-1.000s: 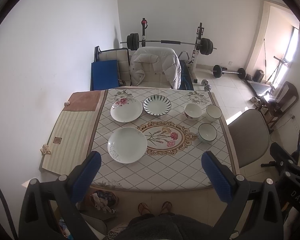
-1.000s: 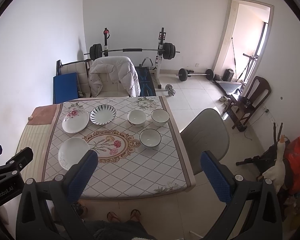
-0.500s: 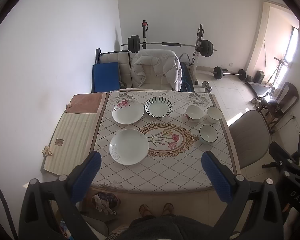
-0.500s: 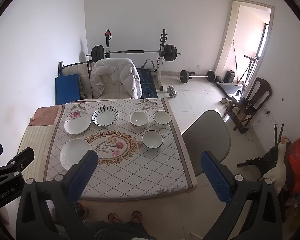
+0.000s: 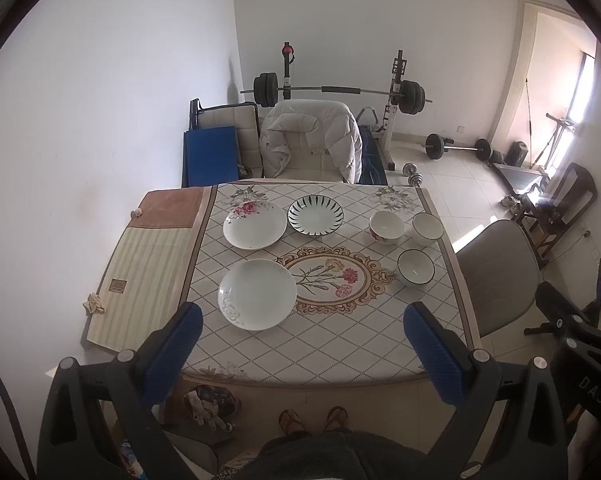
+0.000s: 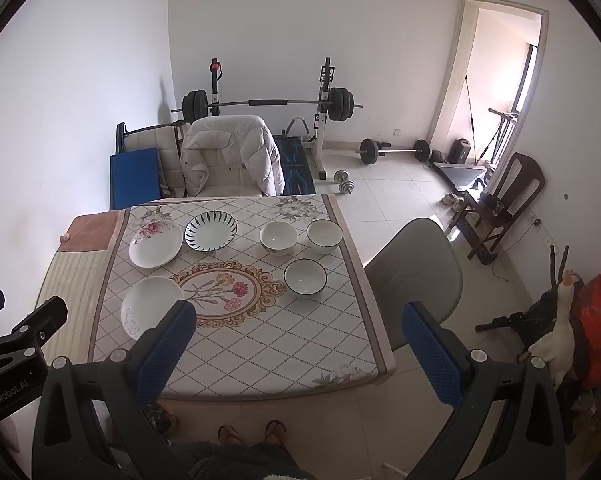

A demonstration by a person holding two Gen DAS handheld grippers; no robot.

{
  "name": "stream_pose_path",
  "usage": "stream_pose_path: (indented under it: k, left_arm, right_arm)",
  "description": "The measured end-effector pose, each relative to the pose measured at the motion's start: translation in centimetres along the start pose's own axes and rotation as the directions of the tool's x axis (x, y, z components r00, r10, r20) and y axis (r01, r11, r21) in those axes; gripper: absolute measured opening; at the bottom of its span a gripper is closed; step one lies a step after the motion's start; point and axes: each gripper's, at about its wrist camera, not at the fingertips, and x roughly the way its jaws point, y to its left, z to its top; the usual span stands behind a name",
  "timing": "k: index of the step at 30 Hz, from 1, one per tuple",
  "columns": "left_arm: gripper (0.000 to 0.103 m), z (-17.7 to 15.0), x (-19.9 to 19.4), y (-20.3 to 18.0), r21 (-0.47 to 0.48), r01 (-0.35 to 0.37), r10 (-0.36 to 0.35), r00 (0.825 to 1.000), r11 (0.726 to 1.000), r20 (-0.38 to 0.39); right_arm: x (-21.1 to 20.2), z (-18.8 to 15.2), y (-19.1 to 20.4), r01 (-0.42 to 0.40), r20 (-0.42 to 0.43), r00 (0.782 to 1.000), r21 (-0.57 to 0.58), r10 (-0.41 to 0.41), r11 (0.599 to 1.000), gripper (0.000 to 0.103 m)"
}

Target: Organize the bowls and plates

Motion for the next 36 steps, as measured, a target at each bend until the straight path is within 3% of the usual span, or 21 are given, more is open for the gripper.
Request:
stream_pose_path:
  k: [28,36]
  left_arm:
    - [0.103,-0.1,-0.6,-0.5,0.002,0.006,-0.006,1.0,1.0,0.007]
    - [0.103,0.9,0.9,-0.2,-0.031,-0.008,0.009,1.0,1.0,0.026]
  right_arm:
    - [-0.3,0.1,0.0,-0.004,0.001,1.0,-0.001,0.004,1.0,0.103]
    - [2.2,0.6,-0.5,-0.03,-0.011,0.999,0.049,0.031,0.998,0.103]
